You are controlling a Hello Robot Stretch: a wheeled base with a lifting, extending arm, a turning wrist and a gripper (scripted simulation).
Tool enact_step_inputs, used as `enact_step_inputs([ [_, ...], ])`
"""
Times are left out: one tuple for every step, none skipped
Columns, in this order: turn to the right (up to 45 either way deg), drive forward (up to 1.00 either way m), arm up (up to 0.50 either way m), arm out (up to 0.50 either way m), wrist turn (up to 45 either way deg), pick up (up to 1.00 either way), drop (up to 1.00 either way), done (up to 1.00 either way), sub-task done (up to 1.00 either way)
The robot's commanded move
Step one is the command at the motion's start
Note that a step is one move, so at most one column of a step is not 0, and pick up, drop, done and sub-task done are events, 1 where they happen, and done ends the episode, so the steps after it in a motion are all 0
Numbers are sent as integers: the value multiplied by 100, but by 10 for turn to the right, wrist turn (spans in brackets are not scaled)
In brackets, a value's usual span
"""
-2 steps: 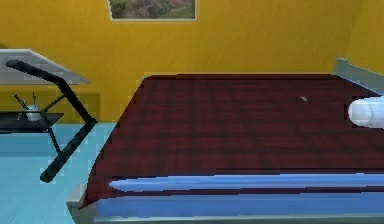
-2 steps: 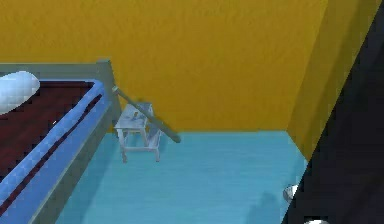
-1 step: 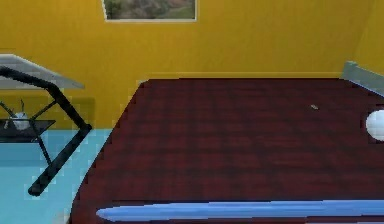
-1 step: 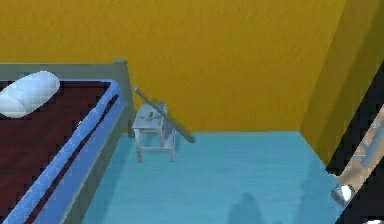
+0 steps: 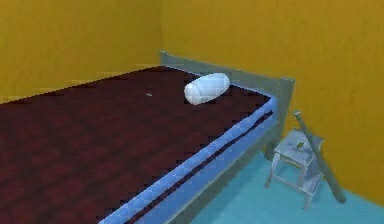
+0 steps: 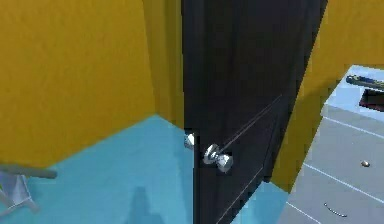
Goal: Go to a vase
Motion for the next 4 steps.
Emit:
enact_step_inputs([
  [450,0,0,0,0,0,0,0,0],
  [90,0,0,0,0,0,0,0,0],
  [0,50,0,0,0,0,0,0,0],
  [-90,0,0,0,0,0,0,0,0],
])
